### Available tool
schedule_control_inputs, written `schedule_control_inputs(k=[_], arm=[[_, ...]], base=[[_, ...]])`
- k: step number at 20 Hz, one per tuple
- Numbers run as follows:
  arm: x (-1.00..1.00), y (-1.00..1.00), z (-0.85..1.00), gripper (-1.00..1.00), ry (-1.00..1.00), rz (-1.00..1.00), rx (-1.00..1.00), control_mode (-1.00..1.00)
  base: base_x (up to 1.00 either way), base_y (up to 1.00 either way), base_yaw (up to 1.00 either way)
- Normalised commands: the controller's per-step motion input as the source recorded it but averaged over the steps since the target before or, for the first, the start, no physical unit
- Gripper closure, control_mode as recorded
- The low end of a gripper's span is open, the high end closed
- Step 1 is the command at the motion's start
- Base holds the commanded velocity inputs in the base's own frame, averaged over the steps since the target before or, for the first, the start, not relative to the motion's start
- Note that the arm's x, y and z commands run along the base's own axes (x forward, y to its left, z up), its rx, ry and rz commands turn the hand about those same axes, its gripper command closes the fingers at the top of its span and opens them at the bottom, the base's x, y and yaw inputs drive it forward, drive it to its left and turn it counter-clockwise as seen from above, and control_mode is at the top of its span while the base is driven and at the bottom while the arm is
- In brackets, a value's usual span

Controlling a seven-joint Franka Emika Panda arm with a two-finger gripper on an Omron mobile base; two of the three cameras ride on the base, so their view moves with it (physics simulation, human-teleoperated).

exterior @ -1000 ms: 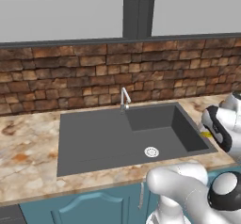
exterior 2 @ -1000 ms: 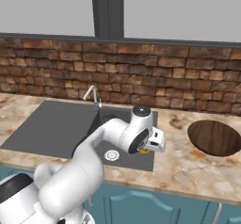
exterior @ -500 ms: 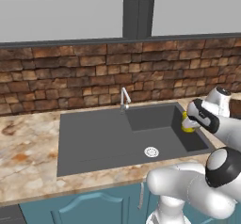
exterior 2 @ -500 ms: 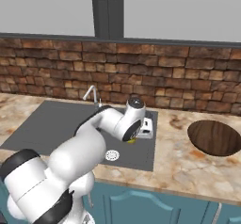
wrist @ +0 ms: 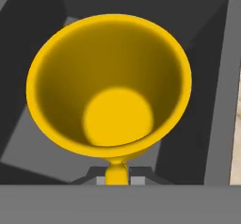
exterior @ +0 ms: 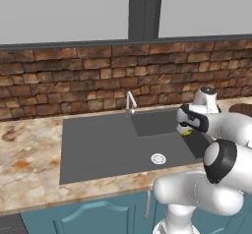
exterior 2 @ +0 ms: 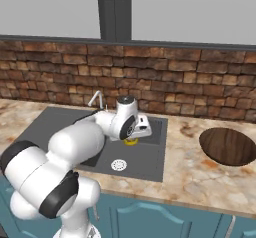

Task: Pick the mug and place it in the sink. Pick the bowl and place it in the open cabinet and then close the cabinet.

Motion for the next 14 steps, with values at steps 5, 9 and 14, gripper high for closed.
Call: schedule_control_inputs(k=[5, 9, 14], arm=[[0.17, 0.16, -0.28, 1.00, 0.00, 0.12, 0.02, -1.00], [0.12, 0.16, -0.31, 1.00, 0.00, 0.11, 0.02, -1.00], [0.23, 0.24, -0.27, 1.00, 0.03, 0.07, 0.00, -1.00]], base=[[0.00, 0.00, 0.00], [0.00, 0.00, 0.00], [0.00, 0.00, 0.00]])
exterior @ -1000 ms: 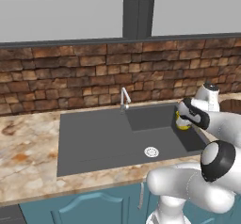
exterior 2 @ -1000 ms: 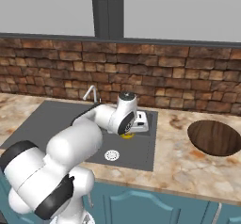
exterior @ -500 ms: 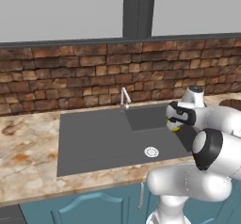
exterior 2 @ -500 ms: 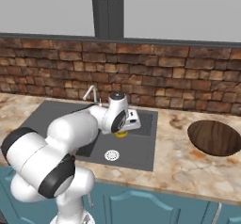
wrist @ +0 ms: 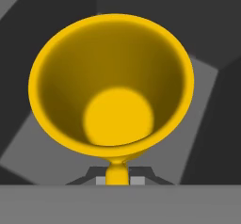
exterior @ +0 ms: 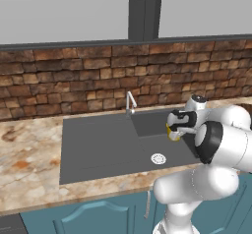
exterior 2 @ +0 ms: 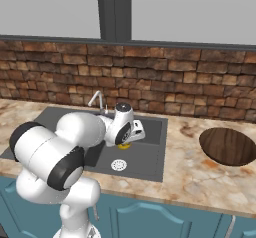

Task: Pick the mug and place it in the sink. Pick the bowl and place it in the open cabinet and then close the cabinet.

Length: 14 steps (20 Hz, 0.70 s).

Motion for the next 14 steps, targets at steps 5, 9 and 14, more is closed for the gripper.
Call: schedule_control_inputs(k=[5, 9, 14], arm=[[0.24, 0.08, -0.23, 1.00, 0.08, 0.08, 0.00, -1.00], [0.11, 0.00, -0.29, 1.00, 0.09, 0.13, 0.00, -1.00], [0.05, 0.00, -0.30, 1.00, 0.03, 0.14, 0.01, -1.00]], base=[[0.00, 0.00, 0.00], [0.00, 0.00, 0.00], [0.00, 0.00, 0.00]])
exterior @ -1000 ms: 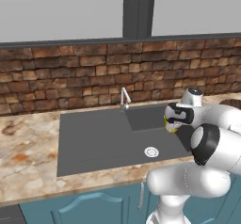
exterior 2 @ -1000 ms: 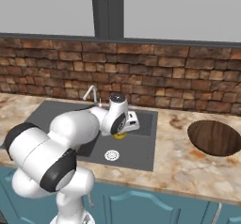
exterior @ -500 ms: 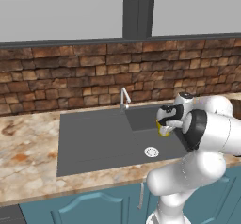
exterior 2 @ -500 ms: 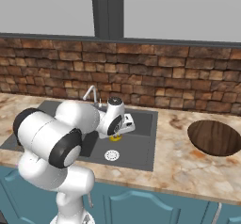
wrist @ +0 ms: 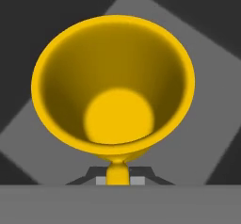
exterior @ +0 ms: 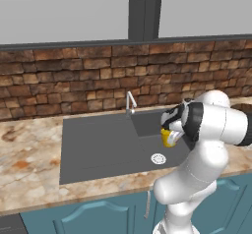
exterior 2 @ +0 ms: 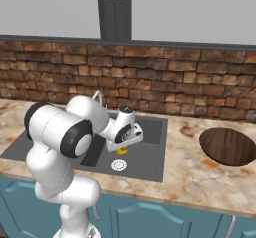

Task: Pick the mug and place it in the sink. Pick the bowl and place it in the open cabinet and then close the cabinet.

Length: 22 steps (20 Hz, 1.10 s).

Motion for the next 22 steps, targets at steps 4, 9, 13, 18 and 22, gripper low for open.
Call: schedule_control_inputs(k=[4, 9, 13, 18, 22], arm=[[0.00, 0.00, -0.33, 1.00, 0.00, 0.13, 0.03, -1.00], [0.02, 0.00, -0.29, 1.00, -0.01, 0.09, 0.03, -1.00], [0.18, 0.00, -0.29, 1.00, 0.00, 0.00, 0.00, -1.00], [0.26, 0.04, -0.23, 1.00, 0.00, 0.00, 0.00, -1.00], [0.30, 0.01, -0.08, 1.00, 0.00, 0.00, 0.00, -1.00]], base=[[0.00, 0.00, 0.00], [0.00, 0.00, 0.00], [0.00, 0.00, 0.00], [0.00, 0.00, 0.00], [0.00, 0.00, 0.00]])
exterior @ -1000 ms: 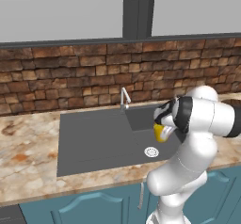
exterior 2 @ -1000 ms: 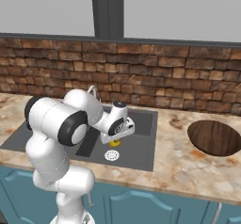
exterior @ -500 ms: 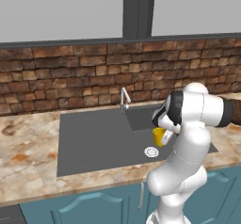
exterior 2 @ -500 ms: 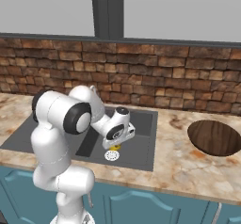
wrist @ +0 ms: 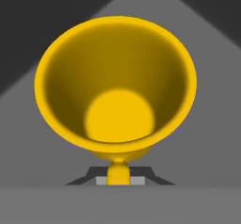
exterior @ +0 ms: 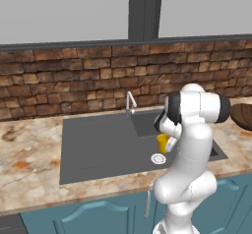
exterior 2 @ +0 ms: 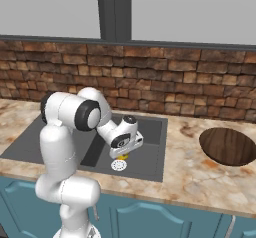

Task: Pick the mug and place it in the sink. Pick the bowl and place it in the open cabinet and then close the cabinet.

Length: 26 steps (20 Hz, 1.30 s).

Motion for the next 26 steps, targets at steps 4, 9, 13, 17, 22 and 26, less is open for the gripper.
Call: schedule_control_inputs(k=[4, 9, 13, 17, 22, 26], arm=[[0.25, 0.00, -0.16, 1.00, 0.00, 0.00, 0.00, -1.00], [0.20, 0.00, -0.35, 1.00, -0.05, 0.00, 0.05, -1.00], [0.27, 0.00, -0.36, 1.00, -0.12, 0.01, 0.05, -1.00], [0.24, 0.00, -0.41, 1.00, -0.12, 0.01, 0.04, -1.00], [0.12, 0.00, -0.49, -1.00, -0.03, 0.00, 0.01, -1.00], [0.17, 0.00, -0.01, -1.00, 0.00, 0.00, 0.00, -1.00]], base=[[0.00, 0.00, 0.00], [0.00, 0.00, 0.00], [0.00, 0.00, 0.00], [0.00, 0.00, 0.00], [0.00, 0.00, 0.00], [0.00, 0.00, 0.00]])
